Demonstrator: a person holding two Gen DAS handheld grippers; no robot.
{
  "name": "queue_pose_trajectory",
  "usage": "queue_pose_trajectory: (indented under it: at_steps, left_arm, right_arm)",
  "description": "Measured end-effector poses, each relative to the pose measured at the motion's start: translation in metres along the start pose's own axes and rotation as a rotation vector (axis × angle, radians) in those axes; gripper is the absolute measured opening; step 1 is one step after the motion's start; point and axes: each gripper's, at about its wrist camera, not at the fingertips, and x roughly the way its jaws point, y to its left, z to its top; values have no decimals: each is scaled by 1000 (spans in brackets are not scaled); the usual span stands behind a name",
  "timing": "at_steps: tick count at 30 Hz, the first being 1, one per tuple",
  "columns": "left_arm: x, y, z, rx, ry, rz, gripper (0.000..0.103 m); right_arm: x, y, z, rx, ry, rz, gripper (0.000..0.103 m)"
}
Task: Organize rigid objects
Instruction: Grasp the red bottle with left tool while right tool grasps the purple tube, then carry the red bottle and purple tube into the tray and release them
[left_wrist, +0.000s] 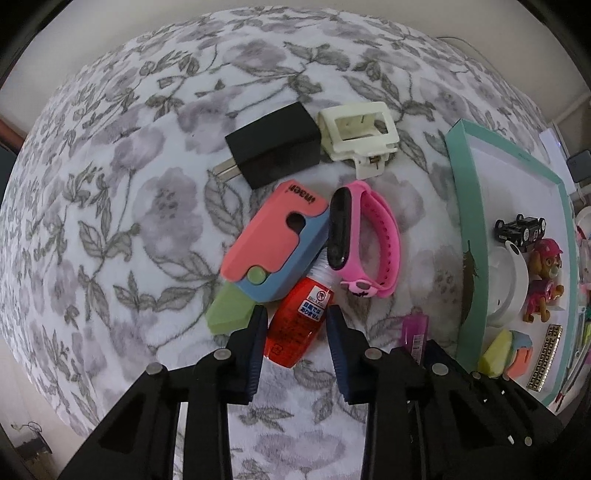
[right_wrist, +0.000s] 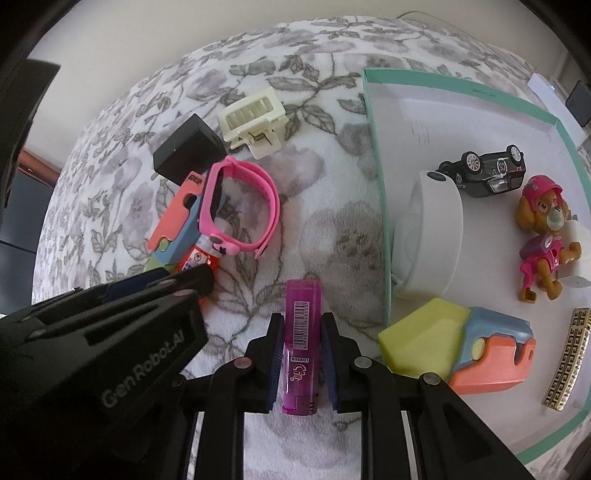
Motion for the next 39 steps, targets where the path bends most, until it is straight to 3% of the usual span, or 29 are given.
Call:
queue_pose_trajectory:
  at_steps: [11, 24, 32, 39]
  left_arm:
    - [18, -14, 4, 32, -13, 35, 36]
    - [23, -15, 7, 19, -13, 22, 35]
    - [13, -6, 5, 16, -7, 16, 35]
    - [-12, 8, 8, -6, -59, -4, 31]
  right_arm:
    - [0, 0, -1, -2, -4, -1, 21]
    - [1, 2, -2, -16, -4, -7, 21]
    - [-1, 4, 2, -28, 1, -7, 21]
    - [-21, 8, 8, -38, -56, -5, 21]
